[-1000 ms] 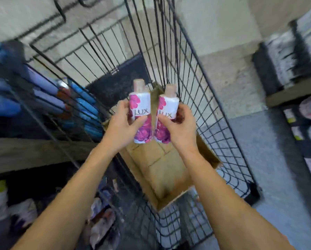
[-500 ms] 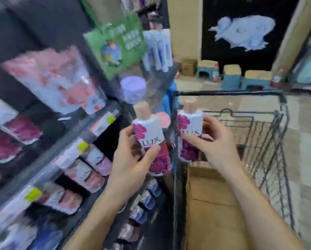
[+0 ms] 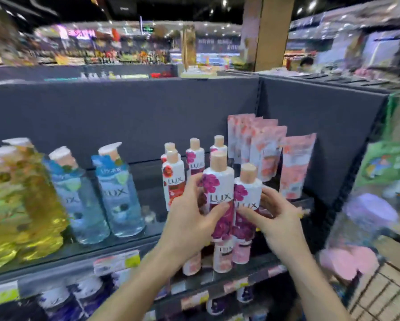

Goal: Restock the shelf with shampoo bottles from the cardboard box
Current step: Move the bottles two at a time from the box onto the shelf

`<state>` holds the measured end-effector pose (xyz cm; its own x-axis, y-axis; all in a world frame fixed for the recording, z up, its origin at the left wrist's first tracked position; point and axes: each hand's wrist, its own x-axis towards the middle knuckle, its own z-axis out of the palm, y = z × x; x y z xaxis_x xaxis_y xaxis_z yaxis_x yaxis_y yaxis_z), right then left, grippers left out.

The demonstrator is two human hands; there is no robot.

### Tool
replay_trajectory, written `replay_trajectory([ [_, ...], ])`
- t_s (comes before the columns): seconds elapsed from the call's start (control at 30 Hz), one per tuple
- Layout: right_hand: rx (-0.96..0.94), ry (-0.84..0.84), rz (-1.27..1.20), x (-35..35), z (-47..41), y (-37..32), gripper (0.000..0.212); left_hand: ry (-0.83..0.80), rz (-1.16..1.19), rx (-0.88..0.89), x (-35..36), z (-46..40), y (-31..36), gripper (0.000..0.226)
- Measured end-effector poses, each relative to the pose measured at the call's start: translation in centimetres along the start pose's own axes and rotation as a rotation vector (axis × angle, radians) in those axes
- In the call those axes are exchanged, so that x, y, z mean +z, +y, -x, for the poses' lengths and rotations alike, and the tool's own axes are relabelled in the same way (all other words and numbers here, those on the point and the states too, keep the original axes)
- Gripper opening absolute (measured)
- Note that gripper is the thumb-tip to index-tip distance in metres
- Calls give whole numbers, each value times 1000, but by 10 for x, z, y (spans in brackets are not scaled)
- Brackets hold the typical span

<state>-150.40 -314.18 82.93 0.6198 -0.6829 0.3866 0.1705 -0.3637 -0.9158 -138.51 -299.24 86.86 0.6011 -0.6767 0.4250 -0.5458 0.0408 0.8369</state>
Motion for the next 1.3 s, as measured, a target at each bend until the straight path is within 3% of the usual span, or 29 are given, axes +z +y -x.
replay_trajectory([
  [0.27, -6, -43, 23, 24, -50, -13, 39, 20, -9, -40, -22, -38, -16, 48],
  [0.6, 77, -23, 203, 28, -115, 42, 48, 18, -24, -71, -34, -29, -15, 50],
  [0.87, 118, 29, 99, 34, -127, 60, 42, 42, -21, -69, -39, -22, -12, 48],
  [1.3, 119, -34, 97, 33, -128, 65, 43, 19, -1, -80, -26, -24, -11, 48],
])
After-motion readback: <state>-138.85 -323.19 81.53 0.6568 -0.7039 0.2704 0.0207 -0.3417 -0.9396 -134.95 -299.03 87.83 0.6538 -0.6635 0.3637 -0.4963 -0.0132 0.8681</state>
